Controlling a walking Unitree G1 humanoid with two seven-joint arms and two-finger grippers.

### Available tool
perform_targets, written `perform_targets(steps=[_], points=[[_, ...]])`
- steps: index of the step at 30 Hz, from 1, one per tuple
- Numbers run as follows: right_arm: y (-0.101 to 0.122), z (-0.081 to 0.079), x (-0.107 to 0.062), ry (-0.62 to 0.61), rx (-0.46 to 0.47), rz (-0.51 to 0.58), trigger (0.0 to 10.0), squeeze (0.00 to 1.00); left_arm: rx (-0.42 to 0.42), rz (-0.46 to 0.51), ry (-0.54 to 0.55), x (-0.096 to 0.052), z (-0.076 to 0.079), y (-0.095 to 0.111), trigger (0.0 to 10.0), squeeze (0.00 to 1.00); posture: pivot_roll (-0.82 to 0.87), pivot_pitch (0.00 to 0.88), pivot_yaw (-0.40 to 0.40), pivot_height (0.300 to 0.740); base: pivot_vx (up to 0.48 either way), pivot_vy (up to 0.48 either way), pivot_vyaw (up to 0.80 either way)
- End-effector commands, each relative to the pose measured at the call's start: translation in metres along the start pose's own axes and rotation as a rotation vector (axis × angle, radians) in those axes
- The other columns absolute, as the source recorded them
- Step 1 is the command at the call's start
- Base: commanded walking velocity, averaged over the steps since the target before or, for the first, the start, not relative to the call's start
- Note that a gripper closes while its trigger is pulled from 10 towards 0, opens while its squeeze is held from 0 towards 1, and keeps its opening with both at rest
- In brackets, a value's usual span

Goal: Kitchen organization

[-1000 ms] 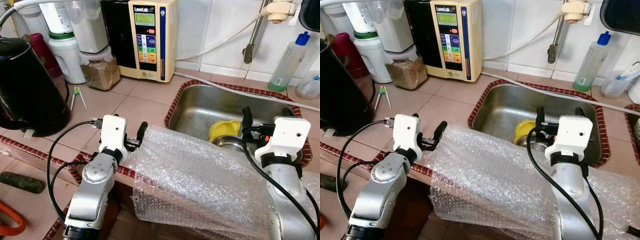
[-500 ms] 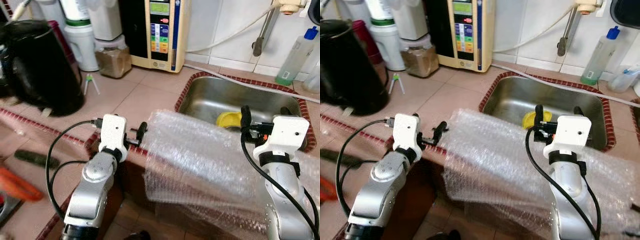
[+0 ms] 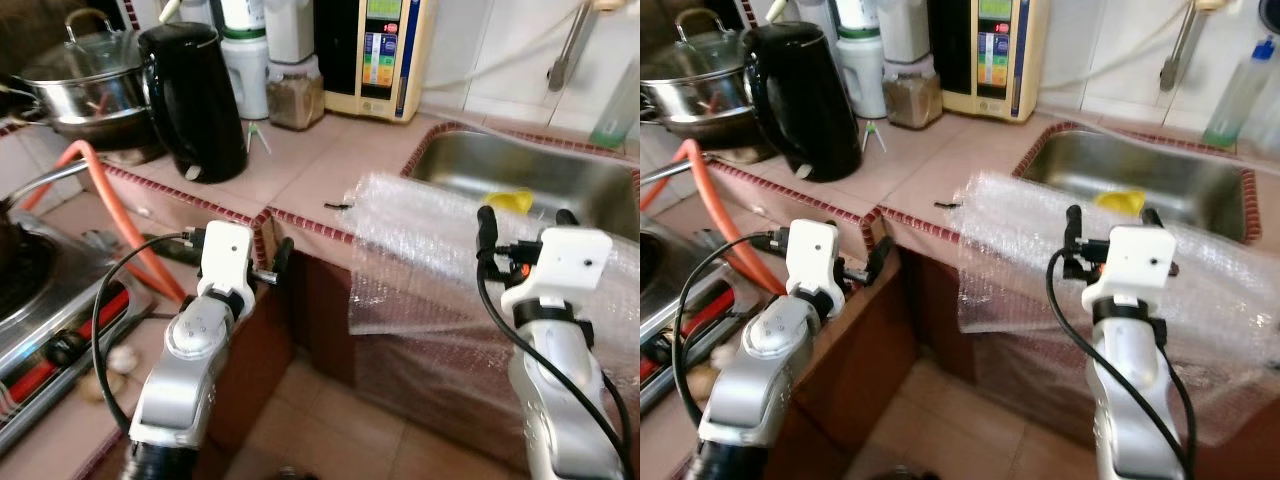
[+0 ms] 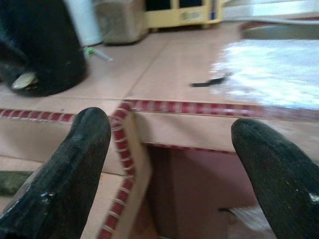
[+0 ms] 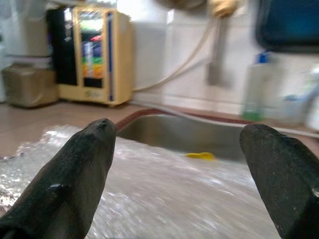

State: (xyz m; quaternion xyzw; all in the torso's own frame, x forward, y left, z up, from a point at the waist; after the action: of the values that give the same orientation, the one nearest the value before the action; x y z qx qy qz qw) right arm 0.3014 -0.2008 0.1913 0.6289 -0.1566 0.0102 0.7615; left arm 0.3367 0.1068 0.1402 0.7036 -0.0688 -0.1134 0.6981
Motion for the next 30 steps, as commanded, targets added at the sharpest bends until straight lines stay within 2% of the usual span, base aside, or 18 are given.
perform_targets(steps=[1,14,30], points=[[0.005,-0.001,0.001,-0.002,0.006,0.019,10.0,0.00,0.009,0.009,-0.001,0.000,-0.005,0.002,10.0,0.00,-0.03,0.011,0.064,0.740,0.000,0.000,0.00],[0.002,-0.001,-0.002,0.007,-0.003,0.001,10.0,0.00,-0.039,0.019,-0.082,-0.002,0.003,-0.003,10.0,0.00,-0.05,0.019,0.058,0.740,0.000,0.000,0.00],[-0.002,-0.003,-0.004,0.007,0.003,-0.020,10.0,0.00,-0.062,-0.006,-0.150,-0.001,0.012,-0.012,10.0,0.00,-0.06,0.019,0.068,0.740,0.000,0.000,-0.68]])
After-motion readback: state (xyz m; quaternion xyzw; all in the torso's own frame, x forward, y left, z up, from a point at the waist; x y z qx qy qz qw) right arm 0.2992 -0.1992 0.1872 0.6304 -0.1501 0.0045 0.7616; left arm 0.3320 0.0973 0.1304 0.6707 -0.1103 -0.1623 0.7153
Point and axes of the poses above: a point about 5 cm out from each wrist's last joint towards the gripper, its own x axis pointing out of the wrist towards the gripper, its own y axis along the axis of the wrist's last joint, z = x × y, the point moved 4 cm from there along x, pointing out of the wrist towards the gripper, and after that the axes turned 3 degrees about -x, right-handed, at the moved point
